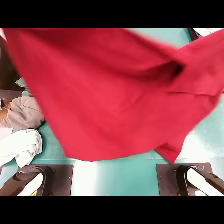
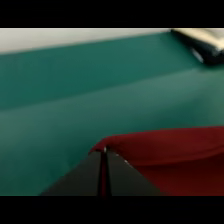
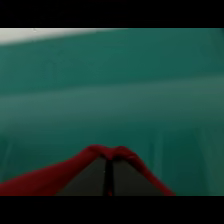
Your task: Fold the shirts.
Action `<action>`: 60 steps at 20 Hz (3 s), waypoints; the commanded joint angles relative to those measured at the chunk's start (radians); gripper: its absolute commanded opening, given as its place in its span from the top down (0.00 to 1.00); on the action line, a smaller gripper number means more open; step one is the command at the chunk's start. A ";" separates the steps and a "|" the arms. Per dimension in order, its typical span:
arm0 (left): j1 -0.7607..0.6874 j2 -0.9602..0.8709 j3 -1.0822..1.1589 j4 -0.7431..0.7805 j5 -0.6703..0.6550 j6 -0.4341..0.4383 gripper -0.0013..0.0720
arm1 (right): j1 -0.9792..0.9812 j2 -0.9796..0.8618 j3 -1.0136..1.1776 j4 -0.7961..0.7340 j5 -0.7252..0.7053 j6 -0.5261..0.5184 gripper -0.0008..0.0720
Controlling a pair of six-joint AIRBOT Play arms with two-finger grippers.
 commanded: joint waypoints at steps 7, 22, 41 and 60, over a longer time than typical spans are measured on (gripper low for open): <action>0.001 -0.359 -0.295 0.012 0.307 0.038 0.95 | 0.039 -0.396 -0.031 -0.040 -0.043 -0.016 0.97; 0.001 -0.620 -0.291 -0.087 0.830 0.187 0.95 | 0.174 -0.754 -0.031 -0.213 -0.571 -0.016 0.97; 0.002 -0.686 -0.310 0.021 0.236 0.138 0.30 | 0.189 -0.761 -0.140 -0.402 -0.157 -0.028 0.44; 0.051 -0.286 -0.996 -0.163 0.105 0.173 0.30 | 0.065 -0.467 -0.140 -0.018 0.133 -0.140 0.44</action>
